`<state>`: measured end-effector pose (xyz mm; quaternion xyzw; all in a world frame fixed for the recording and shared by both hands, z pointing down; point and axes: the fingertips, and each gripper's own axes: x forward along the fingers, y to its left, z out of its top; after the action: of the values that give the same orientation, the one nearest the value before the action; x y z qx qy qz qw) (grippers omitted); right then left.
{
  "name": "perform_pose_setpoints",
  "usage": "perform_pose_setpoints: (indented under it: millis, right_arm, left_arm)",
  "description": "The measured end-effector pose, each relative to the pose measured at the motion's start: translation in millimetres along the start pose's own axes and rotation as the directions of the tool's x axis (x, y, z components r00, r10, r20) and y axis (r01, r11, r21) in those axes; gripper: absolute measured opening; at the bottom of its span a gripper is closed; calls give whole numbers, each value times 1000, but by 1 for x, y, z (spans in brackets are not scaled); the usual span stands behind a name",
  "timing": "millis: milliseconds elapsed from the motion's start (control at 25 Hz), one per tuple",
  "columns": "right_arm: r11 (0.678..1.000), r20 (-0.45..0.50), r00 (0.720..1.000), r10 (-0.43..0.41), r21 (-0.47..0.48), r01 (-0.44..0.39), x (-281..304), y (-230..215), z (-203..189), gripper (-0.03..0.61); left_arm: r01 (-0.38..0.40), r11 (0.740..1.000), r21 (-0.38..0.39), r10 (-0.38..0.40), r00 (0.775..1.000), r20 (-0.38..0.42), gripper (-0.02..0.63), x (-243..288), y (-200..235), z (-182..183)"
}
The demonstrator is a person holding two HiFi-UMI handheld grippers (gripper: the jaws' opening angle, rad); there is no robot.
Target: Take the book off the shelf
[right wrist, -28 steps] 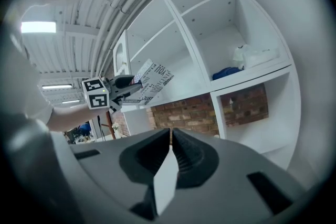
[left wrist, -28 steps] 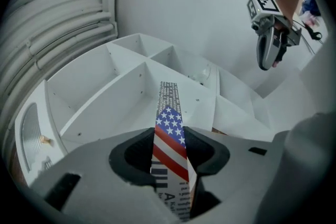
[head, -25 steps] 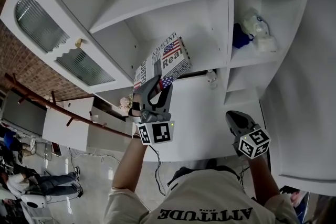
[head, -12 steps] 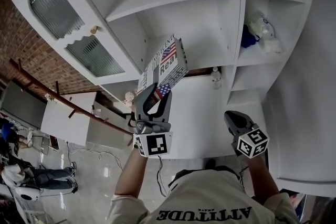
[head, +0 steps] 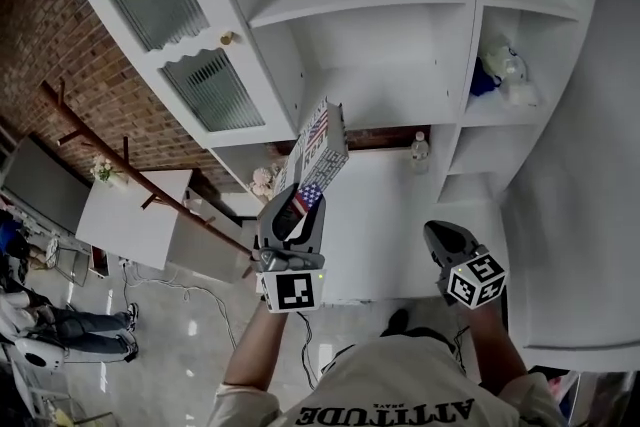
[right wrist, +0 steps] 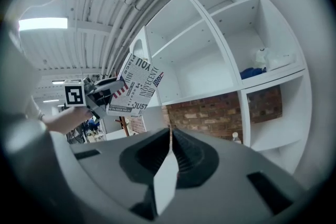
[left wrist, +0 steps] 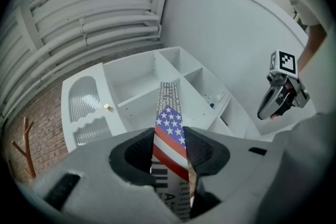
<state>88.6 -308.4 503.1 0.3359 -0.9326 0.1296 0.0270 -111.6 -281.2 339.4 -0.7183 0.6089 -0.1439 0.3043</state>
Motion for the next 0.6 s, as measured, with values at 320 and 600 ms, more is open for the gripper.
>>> perform_pose_setpoints:
  millis: [320, 600]
  right_arm:
    - [999, -22, 1000, -23, -25, 22, -38, 25, -11, 34]
    - [995, 2, 997, -80, -52, 80, -87, 73, -15, 34]
  left_arm:
    - [-49, 990, -135, 48, 999, -17, 181, -56, -5, -9]
    - [-81, 967, -241, 77, 997, -25, 181, -134, 1, -14]
